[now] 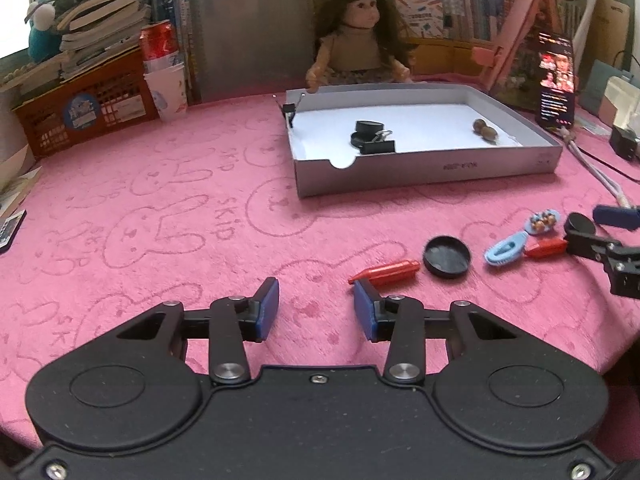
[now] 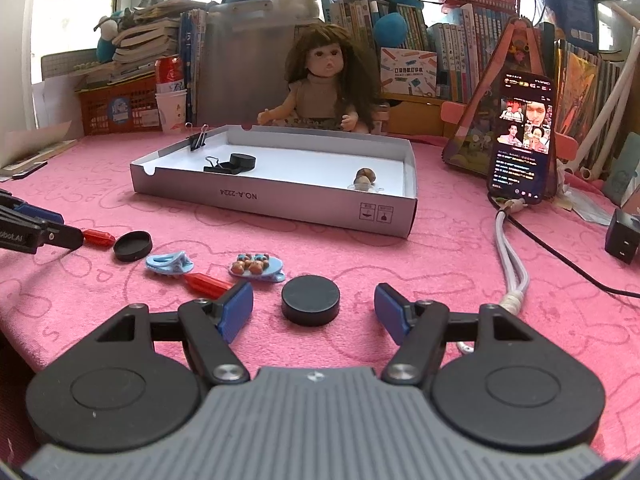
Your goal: Organize rigid objects
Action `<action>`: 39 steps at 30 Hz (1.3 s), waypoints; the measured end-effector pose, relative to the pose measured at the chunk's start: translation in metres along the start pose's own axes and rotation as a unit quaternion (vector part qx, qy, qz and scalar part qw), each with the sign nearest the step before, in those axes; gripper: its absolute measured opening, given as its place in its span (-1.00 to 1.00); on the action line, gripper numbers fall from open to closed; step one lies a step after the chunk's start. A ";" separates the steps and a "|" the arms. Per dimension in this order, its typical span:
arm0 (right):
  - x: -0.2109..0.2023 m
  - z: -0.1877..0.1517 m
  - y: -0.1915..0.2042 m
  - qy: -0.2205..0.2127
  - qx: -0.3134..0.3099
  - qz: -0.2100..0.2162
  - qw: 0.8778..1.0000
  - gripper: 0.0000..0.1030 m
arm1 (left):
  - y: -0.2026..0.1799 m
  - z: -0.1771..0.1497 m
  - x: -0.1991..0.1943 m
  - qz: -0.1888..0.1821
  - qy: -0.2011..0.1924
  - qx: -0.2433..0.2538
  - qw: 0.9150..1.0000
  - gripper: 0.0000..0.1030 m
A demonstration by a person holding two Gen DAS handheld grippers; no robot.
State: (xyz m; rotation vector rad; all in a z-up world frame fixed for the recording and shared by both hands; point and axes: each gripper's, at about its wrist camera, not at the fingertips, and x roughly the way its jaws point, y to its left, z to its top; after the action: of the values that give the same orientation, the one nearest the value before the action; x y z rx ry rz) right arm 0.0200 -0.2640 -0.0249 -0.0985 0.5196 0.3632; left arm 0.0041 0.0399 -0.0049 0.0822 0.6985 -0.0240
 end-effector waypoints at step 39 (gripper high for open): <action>0.001 0.012 0.005 -0.021 0.032 -0.008 0.999 -0.28 | -0.031 0.011 0.000 -0.003 -0.047 -0.041 0.998 -0.19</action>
State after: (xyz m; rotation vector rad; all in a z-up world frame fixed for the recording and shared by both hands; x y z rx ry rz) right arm 0.0249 -0.2568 -0.0149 -0.0331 0.4887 0.3325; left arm 0.0096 0.0081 0.0017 0.0005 0.6055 -0.0039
